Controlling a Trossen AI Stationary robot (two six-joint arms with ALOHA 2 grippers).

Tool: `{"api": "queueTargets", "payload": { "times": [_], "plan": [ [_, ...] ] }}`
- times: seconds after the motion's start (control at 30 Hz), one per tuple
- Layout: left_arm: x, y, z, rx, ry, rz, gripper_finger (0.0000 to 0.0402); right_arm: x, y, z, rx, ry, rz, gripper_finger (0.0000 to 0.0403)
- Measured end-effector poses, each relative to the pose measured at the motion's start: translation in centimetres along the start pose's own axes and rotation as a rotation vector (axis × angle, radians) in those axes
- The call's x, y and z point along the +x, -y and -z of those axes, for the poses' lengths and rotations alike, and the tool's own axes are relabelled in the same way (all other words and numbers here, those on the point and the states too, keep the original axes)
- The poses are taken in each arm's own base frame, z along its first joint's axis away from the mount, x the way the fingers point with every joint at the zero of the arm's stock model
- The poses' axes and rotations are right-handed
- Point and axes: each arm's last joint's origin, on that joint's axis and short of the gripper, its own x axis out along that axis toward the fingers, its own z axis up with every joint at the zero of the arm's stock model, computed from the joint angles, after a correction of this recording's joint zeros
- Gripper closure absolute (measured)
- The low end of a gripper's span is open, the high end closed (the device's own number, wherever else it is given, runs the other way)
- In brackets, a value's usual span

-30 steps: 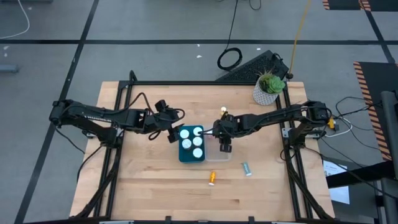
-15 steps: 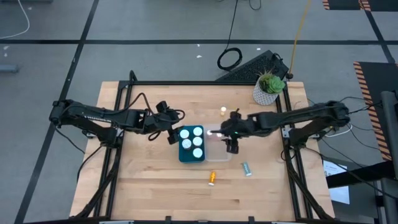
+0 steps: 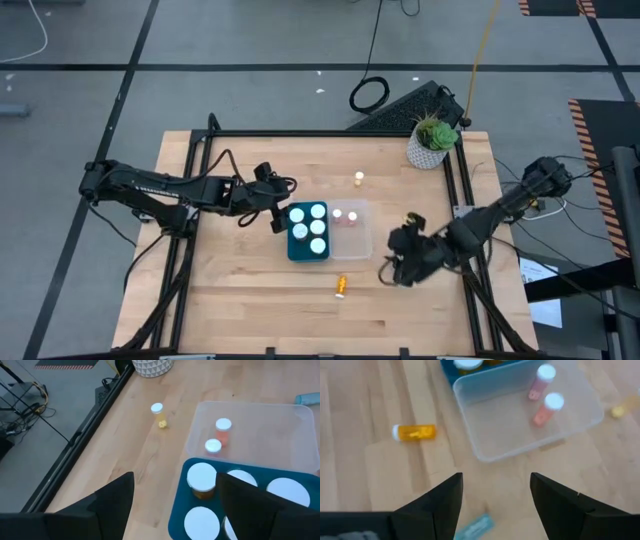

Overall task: Pick and place medicine bottles into bin by pill shape (circle, oval)
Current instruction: Put the small blue pill bottle into the transparent bin

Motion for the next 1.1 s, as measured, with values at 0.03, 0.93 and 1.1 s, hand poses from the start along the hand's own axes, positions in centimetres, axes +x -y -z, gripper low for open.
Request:
{"api": "queueTargets", "payload": {
  "times": [0.03, 0.93, 1.1],
  "plan": [
    [0.0, 0.0, 0.0, 0.005, 0.003, 0.0, 0.0117, -0.2, -0.3, 0.4, 0.008, 0.006, 0.009, 0.0179],
    [0.1, -0.2, -0.7, -0.02, 0.066, 0.017, 0.0117, 3.5, -3.4, 11.2, 0.239, -0.01, -0.064, 0.0179],
    [0.1, -0.2, -0.7, -0.045, 0.066, 0.018, 0.0117, 5.0, -3.9, 12.3, 0.198, -0.028, 0.004, 0.0179]
  ]
}}
